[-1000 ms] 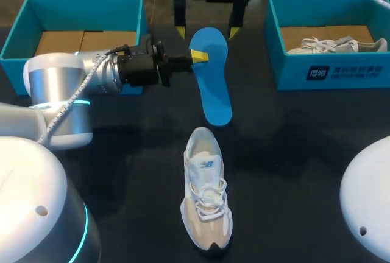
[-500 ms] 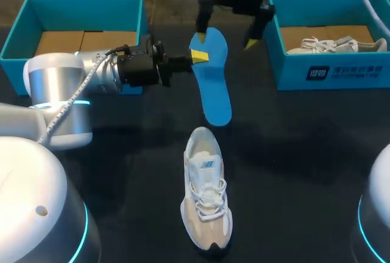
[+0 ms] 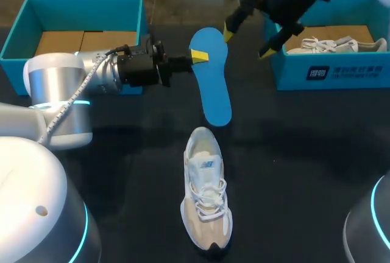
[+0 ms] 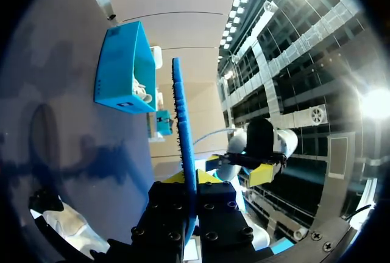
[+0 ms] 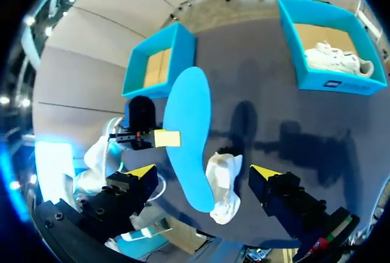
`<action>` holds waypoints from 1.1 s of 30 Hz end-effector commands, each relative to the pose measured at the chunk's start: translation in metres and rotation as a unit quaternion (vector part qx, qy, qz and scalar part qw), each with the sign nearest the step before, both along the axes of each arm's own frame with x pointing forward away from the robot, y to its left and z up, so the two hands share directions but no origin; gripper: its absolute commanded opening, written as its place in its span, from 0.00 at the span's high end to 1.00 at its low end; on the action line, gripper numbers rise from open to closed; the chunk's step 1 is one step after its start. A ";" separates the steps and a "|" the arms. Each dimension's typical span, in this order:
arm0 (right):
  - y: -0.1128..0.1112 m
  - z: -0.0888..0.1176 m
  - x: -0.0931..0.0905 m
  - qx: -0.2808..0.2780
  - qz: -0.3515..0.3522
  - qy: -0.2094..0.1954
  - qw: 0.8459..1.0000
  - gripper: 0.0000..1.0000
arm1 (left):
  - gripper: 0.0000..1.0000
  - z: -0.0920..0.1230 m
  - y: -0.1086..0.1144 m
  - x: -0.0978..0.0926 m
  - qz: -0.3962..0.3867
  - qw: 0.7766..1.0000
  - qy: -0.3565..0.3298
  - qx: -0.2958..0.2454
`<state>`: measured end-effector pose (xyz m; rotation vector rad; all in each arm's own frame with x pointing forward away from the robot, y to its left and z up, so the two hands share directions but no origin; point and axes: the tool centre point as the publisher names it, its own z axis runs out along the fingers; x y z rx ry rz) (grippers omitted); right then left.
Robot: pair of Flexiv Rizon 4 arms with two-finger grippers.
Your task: Take the shoe out of the shoebox, open the shoe tongue, remove and reinsert the insole, then place the shoe into the shoebox
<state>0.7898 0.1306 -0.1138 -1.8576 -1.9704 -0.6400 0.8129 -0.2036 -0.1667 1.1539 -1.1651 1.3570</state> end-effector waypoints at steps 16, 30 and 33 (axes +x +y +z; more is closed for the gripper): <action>-0.006 -0.022 0.008 0.353 0.026 -0.001 0.935 0.00 | 1.00 0.000 0.000 -0.001 0.001 1.000 0.000 0.001; -0.010 -0.040 0.019 0.398 0.022 -0.003 0.917 0.00 | 1.00 0.003 0.008 0.009 0.004 0.999 -0.037 -0.009; -0.011 -0.043 0.019 0.400 0.019 0.000 0.916 0.00 | 1.00 0.009 0.014 0.013 0.010 0.997 -0.072 -0.012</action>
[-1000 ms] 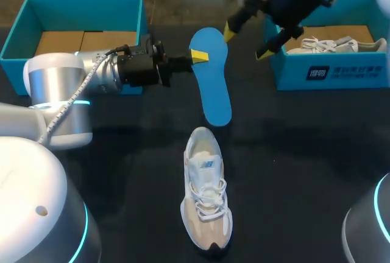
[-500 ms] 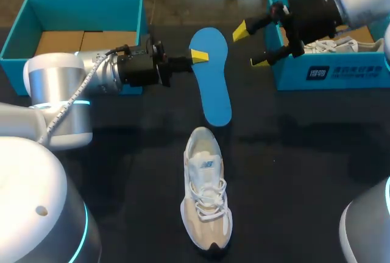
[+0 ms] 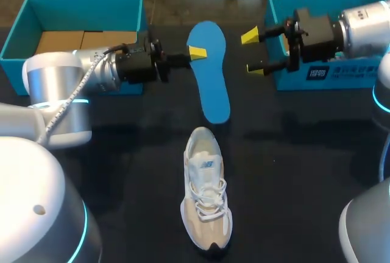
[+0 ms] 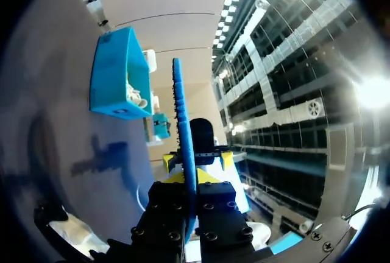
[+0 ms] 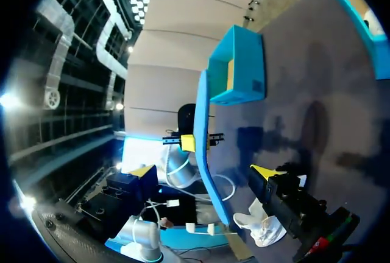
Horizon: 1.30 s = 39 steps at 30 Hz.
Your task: Take the shoe out of the shoebox, open the shoe tongue, remove and reinsert the insole, then place the shoe into the shoebox
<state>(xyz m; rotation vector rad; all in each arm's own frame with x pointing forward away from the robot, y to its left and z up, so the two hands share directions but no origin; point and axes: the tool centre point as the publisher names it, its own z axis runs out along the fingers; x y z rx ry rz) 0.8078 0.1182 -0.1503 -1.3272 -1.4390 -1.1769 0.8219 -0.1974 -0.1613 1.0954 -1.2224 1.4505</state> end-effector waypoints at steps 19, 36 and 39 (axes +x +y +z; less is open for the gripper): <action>-0.001 -0.011 0.003 0.054 -0.005 0.012 0.998 0.00 | 1.00 0.009 0.043 0.011 0.017 0.924 -0.382 -0.020; -0.001 -0.011 0.003 0.054 -0.005 0.012 0.998 0.00 | 1.00 0.036 0.046 -0.027 0.009 0.601 -0.799 0.020; -0.001 -0.011 0.003 0.054 -0.005 0.012 0.998 0.00 | 1.00 0.032 0.049 -0.029 0.004 0.514 -0.858 0.014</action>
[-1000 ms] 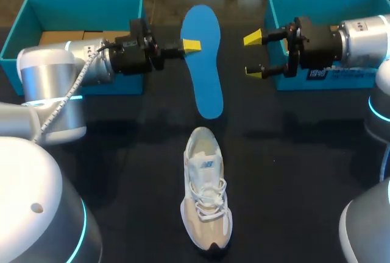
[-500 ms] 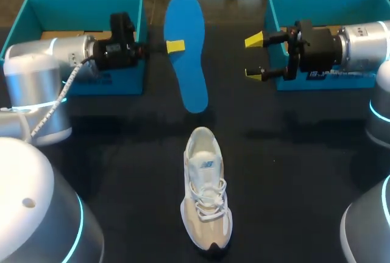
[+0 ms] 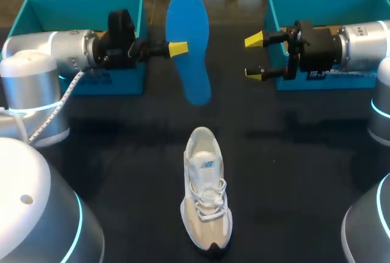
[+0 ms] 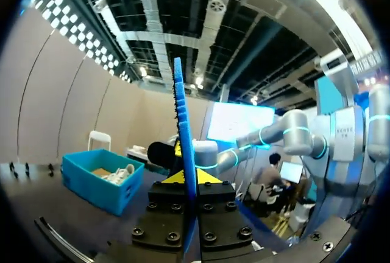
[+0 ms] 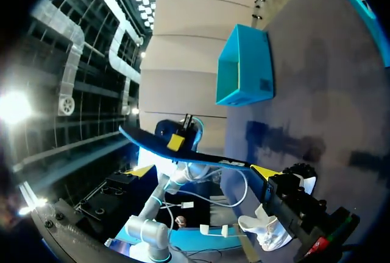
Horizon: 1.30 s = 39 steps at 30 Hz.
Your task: Take the shoe out of the shoebox, open the shoe tongue, remove and reinsert the insole, then place the shoe into the shoebox
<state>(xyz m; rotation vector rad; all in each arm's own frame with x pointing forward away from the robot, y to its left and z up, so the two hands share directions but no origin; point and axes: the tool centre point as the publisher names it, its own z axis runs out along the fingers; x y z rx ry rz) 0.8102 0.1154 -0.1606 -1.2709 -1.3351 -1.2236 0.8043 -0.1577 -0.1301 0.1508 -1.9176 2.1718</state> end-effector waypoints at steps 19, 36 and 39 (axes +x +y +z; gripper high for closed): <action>0.002 -0.001 0.001 0.000 0.000 0.000 1.000 0.00 | 1.00 -0.007 -0.003 -0.025 0.015 0.676 -0.736 0.003; 0.002 -0.001 0.001 0.000 0.000 0.000 1.000 0.00 | 1.00 -0.004 -0.006 -0.027 0.019 0.528 -0.849 0.005; 0.002 -0.001 0.001 0.000 0.000 0.000 1.000 0.00 | 1.00 -0.010 -0.011 -0.024 0.003 0.485 -0.874 0.004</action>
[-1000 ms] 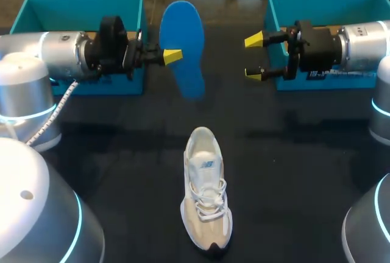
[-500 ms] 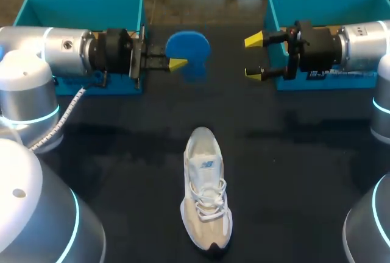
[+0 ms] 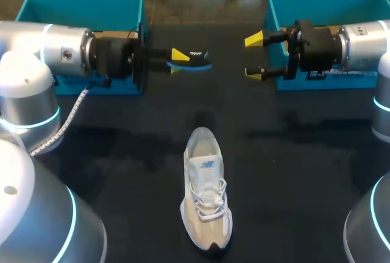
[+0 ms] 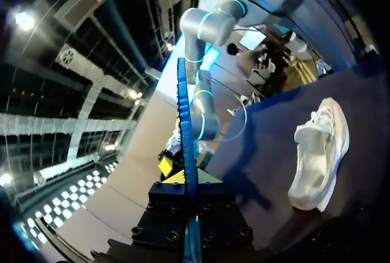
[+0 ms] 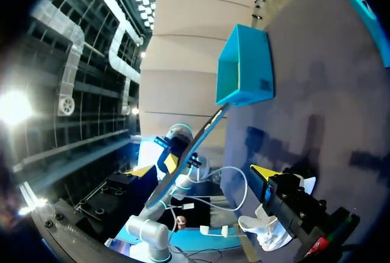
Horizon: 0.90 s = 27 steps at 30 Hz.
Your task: Take the shoe out of the shoebox, open the shoe tongue, remove and reinsert the insole, then place the shoe into the shoebox
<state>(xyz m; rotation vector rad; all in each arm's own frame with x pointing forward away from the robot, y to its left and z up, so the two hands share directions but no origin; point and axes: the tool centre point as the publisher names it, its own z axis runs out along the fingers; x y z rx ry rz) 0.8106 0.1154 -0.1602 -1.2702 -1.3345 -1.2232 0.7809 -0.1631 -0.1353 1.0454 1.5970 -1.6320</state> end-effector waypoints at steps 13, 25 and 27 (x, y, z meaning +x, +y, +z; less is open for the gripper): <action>0.002 -0.001 0.001 -0.001 0.000 0.000 1.000 0.00 | 1.00 -0.016 -0.014 0.016 0.008 0.889 -0.457 0.036; 0.007 -0.008 -0.005 0.004 0.000 0.002 1.000 0.00 | 1.00 -0.019 -0.022 0.024 0.005 0.896 -0.443 0.012; 0.009 -0.010 -0.008 0.008 -0.003 0.000 1.000 0.00 | 1.00 -0.019 -0.023 0.026 0.008 0.902 -0.431 0.009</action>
